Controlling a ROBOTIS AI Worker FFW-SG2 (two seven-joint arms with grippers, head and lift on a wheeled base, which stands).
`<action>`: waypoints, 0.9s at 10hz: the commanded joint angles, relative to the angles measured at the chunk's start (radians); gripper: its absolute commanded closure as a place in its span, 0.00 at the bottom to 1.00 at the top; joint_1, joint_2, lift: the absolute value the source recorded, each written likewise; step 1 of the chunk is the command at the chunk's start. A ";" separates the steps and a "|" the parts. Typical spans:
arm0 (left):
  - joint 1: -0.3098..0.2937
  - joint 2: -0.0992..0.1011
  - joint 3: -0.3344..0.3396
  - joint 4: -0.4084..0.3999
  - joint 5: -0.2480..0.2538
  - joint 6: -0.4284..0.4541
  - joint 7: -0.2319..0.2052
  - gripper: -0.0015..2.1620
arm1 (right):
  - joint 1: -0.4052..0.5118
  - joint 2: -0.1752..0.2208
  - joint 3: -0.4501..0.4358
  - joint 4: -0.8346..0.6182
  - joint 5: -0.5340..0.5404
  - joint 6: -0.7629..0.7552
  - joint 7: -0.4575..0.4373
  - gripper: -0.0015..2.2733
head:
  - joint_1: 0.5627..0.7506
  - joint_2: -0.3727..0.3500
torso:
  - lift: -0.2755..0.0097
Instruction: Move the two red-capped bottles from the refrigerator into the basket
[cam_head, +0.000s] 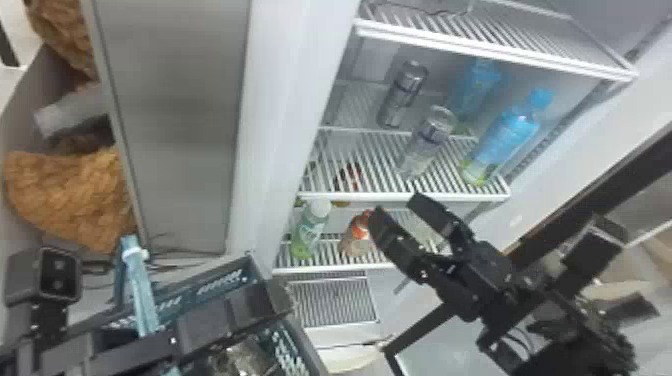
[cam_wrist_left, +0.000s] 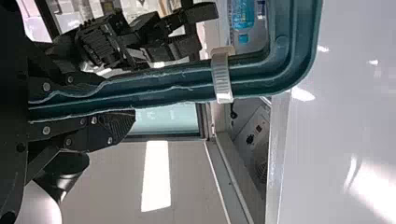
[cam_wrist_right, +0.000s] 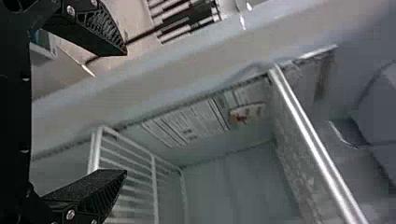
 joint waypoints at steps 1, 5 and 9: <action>0.005 0.000 0.001 0.000 0.000 0.000 0.000 0.56 | 0.019 0.013 -0.014 0.074 -0.001 -0.179 -0.002 0.05 | 0.70 0.03 | 0.97; 0.007 0.002 -0.003 0.000 0.000 0.002 0.000 0.56 | 0.093 0.047 -0.034 0.175 0.057 -0.380 -0.023 0.04 | 0.70 0.03 | 0.97; 0.009 0.005 0.001 0.000 -0.004 0.002 0.000 0.56 | 0.174 0.077 -0.048 0.190 0.069 -0.485 -0.031 0.04 | 0.70 0.03 | 0.97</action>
